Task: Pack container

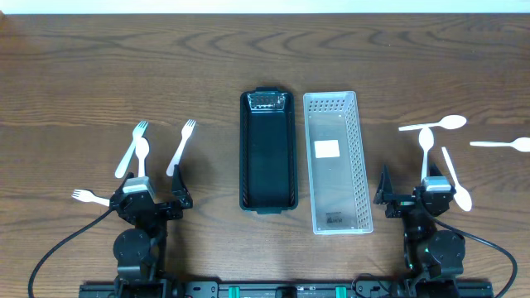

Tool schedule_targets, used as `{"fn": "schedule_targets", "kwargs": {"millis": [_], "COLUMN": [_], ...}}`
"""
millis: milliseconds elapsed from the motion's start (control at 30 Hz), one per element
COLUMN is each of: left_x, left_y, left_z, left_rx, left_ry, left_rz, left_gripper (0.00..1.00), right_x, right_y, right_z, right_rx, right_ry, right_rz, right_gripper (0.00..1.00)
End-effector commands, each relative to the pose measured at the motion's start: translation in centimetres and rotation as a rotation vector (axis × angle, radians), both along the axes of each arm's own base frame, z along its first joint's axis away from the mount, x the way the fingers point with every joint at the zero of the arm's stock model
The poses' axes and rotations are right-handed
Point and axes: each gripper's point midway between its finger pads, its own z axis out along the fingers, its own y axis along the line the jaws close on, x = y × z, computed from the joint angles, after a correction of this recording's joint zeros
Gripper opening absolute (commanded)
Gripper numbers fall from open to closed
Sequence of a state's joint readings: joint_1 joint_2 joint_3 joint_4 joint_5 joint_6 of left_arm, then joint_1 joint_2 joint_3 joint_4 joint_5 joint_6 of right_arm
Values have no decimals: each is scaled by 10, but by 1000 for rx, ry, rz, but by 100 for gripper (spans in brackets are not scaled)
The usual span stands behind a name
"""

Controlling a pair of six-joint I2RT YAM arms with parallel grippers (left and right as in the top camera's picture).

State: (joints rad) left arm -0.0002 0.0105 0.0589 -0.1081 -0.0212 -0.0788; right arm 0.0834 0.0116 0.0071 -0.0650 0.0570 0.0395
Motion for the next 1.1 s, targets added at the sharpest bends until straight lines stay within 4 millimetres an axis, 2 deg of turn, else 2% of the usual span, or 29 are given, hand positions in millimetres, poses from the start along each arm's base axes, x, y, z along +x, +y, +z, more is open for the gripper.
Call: {"fn": "schedule_targets", "kwargs": {"millis": [0, 367, 600, 700, 833, 1067], "left_x": [1, 1, 0, 0, -2, 11], "left_y": [-2, -2, -1, -2, -2, -2], "left_z": [-18, -17, -15, -1, 27, 62], "left_rx": [-11, -10, -11, -11, -12, -14], "left_ry": [41, 39, 38, 34, 92, 396], "left_rz": [-13, -10, -6, -10, -9, -8], "left_gripper": [98, 98, 98, 98, 98, 98], "right_x": [0, 0, 0, 0, 2, 23], "right_y": [-4, -3, 1, 3, 1, -6], "right_z": [0, 0, -2, 7, 32, 62], "right_rx": [-20, -17, 177, 170, 81, 40], "right_ry": [-1, -1, 15, 13, 40, 282], "right_rz": [-21, -11, -3, 11, 4, -32], "right_gripper": [99, 99, 99, 99, 99, 99]}}
